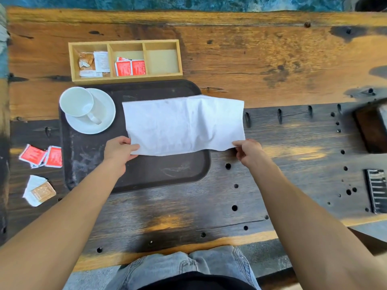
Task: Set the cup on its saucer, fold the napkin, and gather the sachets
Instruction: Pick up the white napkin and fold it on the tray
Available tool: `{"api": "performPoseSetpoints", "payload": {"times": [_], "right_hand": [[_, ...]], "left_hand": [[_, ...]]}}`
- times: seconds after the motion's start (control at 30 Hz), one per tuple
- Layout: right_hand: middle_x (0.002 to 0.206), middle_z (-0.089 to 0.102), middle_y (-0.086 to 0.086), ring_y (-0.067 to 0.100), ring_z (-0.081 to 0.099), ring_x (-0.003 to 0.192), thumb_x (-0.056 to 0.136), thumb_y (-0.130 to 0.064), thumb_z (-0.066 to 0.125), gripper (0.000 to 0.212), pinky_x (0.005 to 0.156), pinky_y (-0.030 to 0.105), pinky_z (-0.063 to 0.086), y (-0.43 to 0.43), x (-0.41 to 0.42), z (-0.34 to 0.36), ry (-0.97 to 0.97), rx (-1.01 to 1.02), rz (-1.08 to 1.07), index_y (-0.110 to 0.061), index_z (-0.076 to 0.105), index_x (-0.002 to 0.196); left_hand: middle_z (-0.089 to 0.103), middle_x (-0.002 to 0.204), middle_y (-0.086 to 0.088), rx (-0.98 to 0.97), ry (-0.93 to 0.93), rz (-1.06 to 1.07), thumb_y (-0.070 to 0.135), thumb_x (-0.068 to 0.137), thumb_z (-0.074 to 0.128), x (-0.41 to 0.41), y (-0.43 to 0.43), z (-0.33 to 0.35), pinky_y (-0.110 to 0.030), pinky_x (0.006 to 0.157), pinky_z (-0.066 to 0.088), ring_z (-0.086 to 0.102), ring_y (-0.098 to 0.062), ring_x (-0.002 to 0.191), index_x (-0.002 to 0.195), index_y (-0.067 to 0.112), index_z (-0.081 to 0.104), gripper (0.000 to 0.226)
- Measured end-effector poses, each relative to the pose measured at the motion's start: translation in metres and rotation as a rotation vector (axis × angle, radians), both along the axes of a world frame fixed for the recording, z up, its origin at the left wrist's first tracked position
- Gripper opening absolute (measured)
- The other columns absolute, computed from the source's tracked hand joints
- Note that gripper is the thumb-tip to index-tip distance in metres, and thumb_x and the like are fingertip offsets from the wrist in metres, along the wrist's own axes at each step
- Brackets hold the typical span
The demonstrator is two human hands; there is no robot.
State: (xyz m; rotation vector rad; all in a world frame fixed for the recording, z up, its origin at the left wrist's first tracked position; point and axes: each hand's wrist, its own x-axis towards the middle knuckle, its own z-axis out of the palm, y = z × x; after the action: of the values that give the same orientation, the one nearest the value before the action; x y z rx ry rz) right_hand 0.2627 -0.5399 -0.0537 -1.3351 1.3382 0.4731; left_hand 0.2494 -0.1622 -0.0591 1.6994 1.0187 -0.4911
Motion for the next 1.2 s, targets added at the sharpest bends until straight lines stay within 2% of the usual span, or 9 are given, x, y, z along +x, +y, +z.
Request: {"api": "performPoseSetpoints", "payload": {"times": [0.17, 0.3, 0.4, 0.6, 0.73, 0.87, 0.93, 1.03, 1.2], "right_hand": [[0.076, 0.063, 0.002, 0.010, 0.049, 0.053, 0.088, -0.001, 0.071, 0.025, 0.047, 0.026, 0.035, -0.012, -0.007, 0.002, -0.067, 0.035, 0.084, -0.015, 0.061, 0.106], [0.093, 0.071, 0.008, 0.011, 0.057, 0.059, 0.089, -0.005, 0.074, 0.043, 0.054, 0.025, 0.050, -0.024, -0.008, 0.016, -0.146, 0.049, 0.036, -0.005, 0.060, 0.130], [0.084, 0.070, 0.010, 0.012, 0.063, 0.058, 0.084, -0.006, 0.080, 0.065, 0.054, 0.024, 0.056, -0.033, -0.004, 0.033, -0.177, 0.067, 0.010, -0.001, 0.050, 0.141], [0.065, 0.072, 0.012, 0.015, 0.069, 0.054, 0.081, -0.001, 0.081, 0.043, 0.050, 0.025, 0.059, -0.037, 0.028, 0.078, -0.165, 0.150, -0.041, -0.004, 0.057, 0.117], [0.091, 0.064, 0.015, 0.020, 0.066, 0.079, 0.088, 0.004, 0.072, 0.010, 0.054, 0.036, 0.064, -0.037, 0.039, 0.112, -0.128, 0.281, -0.017, 0.003, 0.064, 0.095], [0.082, 0.055, 0.012, 0.017, 0.059, 0.066, 0.092, 0.002, 0.068, 0.009, 0.054, 0.042, 0.063, -0.035, 0.046, 0.139, -0.134, 0.190, 0.052, 0.001, 0.063, 0.084], [0.084, 0.055, 0.013, 0.017, 0.059, 0.068, 0.092, 0.001, 0.068, 0.010, 0.050, 0.040, 0.062, -0.035, 0.048, 0.148, -0.133, 0.167, 0.066, 0.001, 0.062, 0.083], [0.090, 0.059, 0.016, 0.023, 0.062, 0.077, 0.093, 0.004, 0.066, 0.003, 0.042, 0.033, 0.060, -0.031, 0.046, 0.156, -0.189, 0.152, 0.042, 0.006, 0.063, 0.094], [0.098, 0.055, 0.022, 0.031, 0.062, 0.083, 0.089, 0.020, 0.057, 0.031, 0.053, 0.039, 0.063, -0.026, 0.044, 0.157, -0.407, 0.106, -0.045, 0.000, 0.051, 0.113]], "left_hand": [[0.070, 0.100, -0.011, -0.079, 0.007, -0.056, -0.009, 0.083, 0.071, -0.004, 0.007, 0.007, -0.030, 0.077, 0.055, 0.067, -0.025, 0.094, 0.091, 0.005, 0.069, 0.016], [0.070, 0.106, -0.016, -0.125, 0.029, -0.070, -0.005, 0.089, 0.068, -0.009, 0.013, 0.017, -0.033, 0.083, 0.056, 0.066, -0.023, 0.084, 0.102, 0.004, 0.069, 0.015], [0.070, 0.104, -0.015, -0.161, 0.014, 0.015, -0.001, 0.091, 0.068, -0.010, 0.019, 0.031, -0.036, 0.086, 0.056, 0.070, -0.025, 0.081, 0.110, 0.002, 0.066, 0.019], [0.060, 0.082, -0.008, -0.173, -0.074, 0.074, 0.007, 0.093, 0.070, 0.011, 0.026, 0.071, -0.026, 0.059, 0.054, 0.060, -0.013, 0.047, 0.098, 0.013, 0.062, 0.010], [0.056, 0.077, -0.008, -0.168, -0.128, 0.110, 0.010, 0.095, 0.068, 0.027, 0.030, 0.096, -0.026, 0.053, 0.048, 0.050, -0.012, 0.041, 0.111, 0.013, 0.059, 0.019], [0.061, 0.083, -0.010, -0.230, -0.135, 0.142, 0.003, 0.094, 0.065, 0.033, 0.034, 0.120, -0.024, 0.052, 0.051, 0.059, -0.017, 0.055, 0.096, 0.015, 0.058, 0.013], [0.063, 0.086, -0.013, -0.258, -0.141, 0.151, -0.001, 0.093, 0.064, 0.033, 0.036, 0.129, -0.027, 0.057, 0.052, 0.062, -0.022, 0.065, 0.092, 0.014, 0.059, 0.017], [0.064, 0.088, -0.015, -0.259, -0.161, 0.148, -0.005, 0.093, 0.062, 0.029, 0.038, 0.138, -0.022, 0.045, 0.052, 0.064, -0.025, 0.066, 0.090, 0.015, 0.060, 0.020], [0.063, 0.089, -0.017, -0.224, -0.188, 0.161, -0.007, 0.095, 0.056, 0.021, 0.039, 0.137, -0.024, 0.051, 0.051, 0.066, -0.019, 0.052, 0.099, 0.013, 0.060, 0.020]]}}
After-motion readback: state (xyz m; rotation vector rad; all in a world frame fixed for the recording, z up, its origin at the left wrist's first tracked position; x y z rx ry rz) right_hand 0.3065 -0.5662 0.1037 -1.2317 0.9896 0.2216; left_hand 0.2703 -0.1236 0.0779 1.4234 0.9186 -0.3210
